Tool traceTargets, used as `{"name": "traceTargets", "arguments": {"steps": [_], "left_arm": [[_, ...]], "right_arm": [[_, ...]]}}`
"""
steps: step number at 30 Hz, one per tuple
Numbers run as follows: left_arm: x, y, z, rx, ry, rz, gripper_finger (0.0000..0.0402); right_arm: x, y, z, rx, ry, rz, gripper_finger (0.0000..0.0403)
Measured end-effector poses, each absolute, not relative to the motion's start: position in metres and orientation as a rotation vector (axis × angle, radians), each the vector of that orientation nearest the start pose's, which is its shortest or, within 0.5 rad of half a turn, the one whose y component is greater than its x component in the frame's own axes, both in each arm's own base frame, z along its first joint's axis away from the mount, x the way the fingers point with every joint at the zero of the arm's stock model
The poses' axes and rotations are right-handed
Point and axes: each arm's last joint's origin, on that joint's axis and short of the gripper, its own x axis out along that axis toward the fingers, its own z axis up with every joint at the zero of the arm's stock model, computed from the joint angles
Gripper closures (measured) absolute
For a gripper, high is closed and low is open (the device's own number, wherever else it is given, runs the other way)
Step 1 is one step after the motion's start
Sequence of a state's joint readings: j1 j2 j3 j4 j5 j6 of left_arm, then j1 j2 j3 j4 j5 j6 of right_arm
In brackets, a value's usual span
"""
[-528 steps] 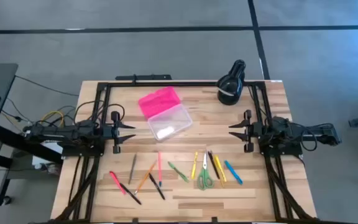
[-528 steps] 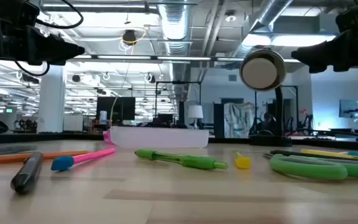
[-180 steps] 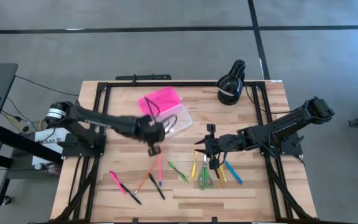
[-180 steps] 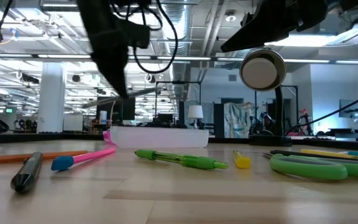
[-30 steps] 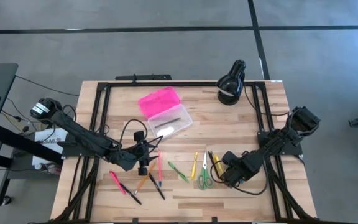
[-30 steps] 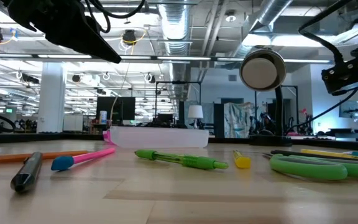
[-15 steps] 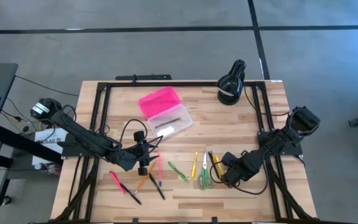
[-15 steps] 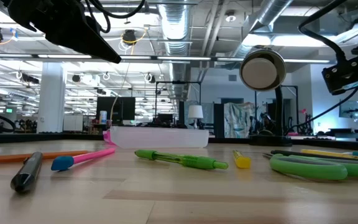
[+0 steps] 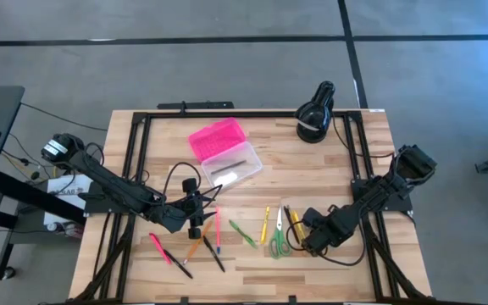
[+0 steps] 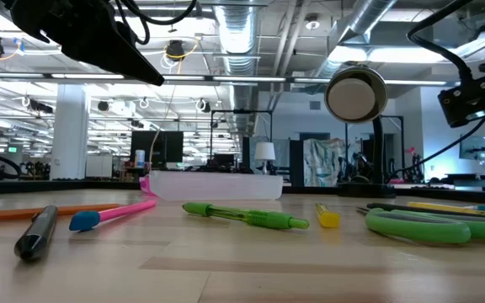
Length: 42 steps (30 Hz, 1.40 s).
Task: Pick & place school supplies into a supply box
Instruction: Put the blue pen into the black supply box
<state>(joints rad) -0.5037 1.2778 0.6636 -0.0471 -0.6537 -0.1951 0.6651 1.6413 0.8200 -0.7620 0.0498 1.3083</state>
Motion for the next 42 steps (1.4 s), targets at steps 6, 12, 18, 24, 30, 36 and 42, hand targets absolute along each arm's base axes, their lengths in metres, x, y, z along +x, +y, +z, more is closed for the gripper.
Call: {"name": "traceTargets", "arguments": {"steps": [6,12,18,24,30,36,42], "left_arm": [[0.227,-0.105,0.208,0.177,0.543,0.197,0.0223],[0.227,-0.105,0.207,0.182,0.550,0.196,0.0223],[0.225,-0.104,0.205,0.192,0.576,0.200,0.0223],[0.222,-0.103,0.202,0.188,0.591,0.255,0.0223],[0.213,-0.109,0.199,0.197,0.604,0.307,0.0223],[0.200,-0.124,0.197,0.215,0.587,0.307,0.0223],[0.184,-0.139,0.195,0.205,0.579,0.281,0.0223]], "right_arm": [[0.196,0.152,0.133,0.463,1.476,-0.523,0.0367],[0.198,0.153,0.143,0.415,1.496,-0.518,0.0362],[0.210,0.159,0.165,0.351,1.455,-0.483,0.0371],[0.230,0.154,0.190,0.212,1.343,-0.439,0.0363],[0.261,0.130,0.207,0.026,1.196,-0.405,0.0368],[0.296,0.088,0.214,-0.080,1.109,-0.361,0.0360],[0.327,0.041,0.220,-0.175,0.984,-0.314,0.0367]]}}
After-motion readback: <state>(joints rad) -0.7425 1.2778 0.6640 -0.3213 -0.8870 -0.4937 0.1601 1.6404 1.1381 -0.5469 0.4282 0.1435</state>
